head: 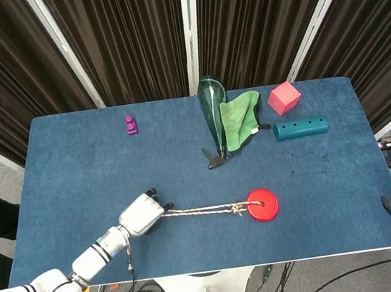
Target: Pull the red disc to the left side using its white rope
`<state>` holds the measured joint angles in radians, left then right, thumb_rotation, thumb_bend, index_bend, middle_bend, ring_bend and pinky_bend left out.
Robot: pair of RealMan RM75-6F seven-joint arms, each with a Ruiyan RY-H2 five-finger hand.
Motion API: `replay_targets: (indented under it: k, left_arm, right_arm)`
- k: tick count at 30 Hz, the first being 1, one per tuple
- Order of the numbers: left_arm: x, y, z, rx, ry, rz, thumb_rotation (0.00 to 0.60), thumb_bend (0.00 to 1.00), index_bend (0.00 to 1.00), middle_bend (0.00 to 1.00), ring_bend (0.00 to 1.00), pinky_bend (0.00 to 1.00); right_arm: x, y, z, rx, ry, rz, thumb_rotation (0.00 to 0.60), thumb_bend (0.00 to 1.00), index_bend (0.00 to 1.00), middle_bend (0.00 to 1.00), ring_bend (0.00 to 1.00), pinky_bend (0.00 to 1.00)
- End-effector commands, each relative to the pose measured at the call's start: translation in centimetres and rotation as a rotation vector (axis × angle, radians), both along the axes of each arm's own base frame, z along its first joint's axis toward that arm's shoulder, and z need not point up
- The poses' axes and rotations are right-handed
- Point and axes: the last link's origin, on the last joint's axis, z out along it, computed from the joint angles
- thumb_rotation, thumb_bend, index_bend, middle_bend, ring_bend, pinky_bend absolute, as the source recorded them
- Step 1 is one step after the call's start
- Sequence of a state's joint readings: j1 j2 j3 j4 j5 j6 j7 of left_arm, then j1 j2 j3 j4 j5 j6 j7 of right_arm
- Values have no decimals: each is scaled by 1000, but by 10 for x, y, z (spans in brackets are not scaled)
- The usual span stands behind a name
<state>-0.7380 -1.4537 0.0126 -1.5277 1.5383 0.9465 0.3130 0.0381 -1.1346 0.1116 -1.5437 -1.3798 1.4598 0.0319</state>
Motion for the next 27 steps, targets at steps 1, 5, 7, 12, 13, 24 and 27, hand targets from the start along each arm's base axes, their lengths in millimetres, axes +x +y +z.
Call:
replay_targets:
  k: [1,5,7,12,13,24,27]
  left_arm:
    - [-13,3,13,73,-6,31,600,351,641,955,739,612]
    - [-28,6,36,156,-3,64,600,351,752,953,757,664]
    - [-40,9,54,223,-2,91,600,351,761,954,758,666]
    - [-94,12,119,445,62,226,600,355,776,956,760,666]
    - [-105,11,132,489,80,256,600,356,777,956,761,666]
    - [-185,-20,239,786,97,528,600,367,785,957,764,669]
    - [-189,-23,241,785,91,535,600,368,785,956,763,669]
  right_arm:
    - [1,-1,-1,6,0,1,600,243,0,0,0,0]
    - [2,-2,-3,12,1,4,600,243,0,0,0,0]
    - [3,-2,-3,14,2,5,600,243,0,0,0,0]
    - [6,-3,-2,14,9,13,600,243,0,0,0,0]
    - [7,-3,-2,14,9,14,600,244,0,0,0,0]
    - [14,-7,-10,38,11,32,600,244,0,0,0,0]
    - [16,-7,-12,43,13,35,600,244,0,0,0,0]
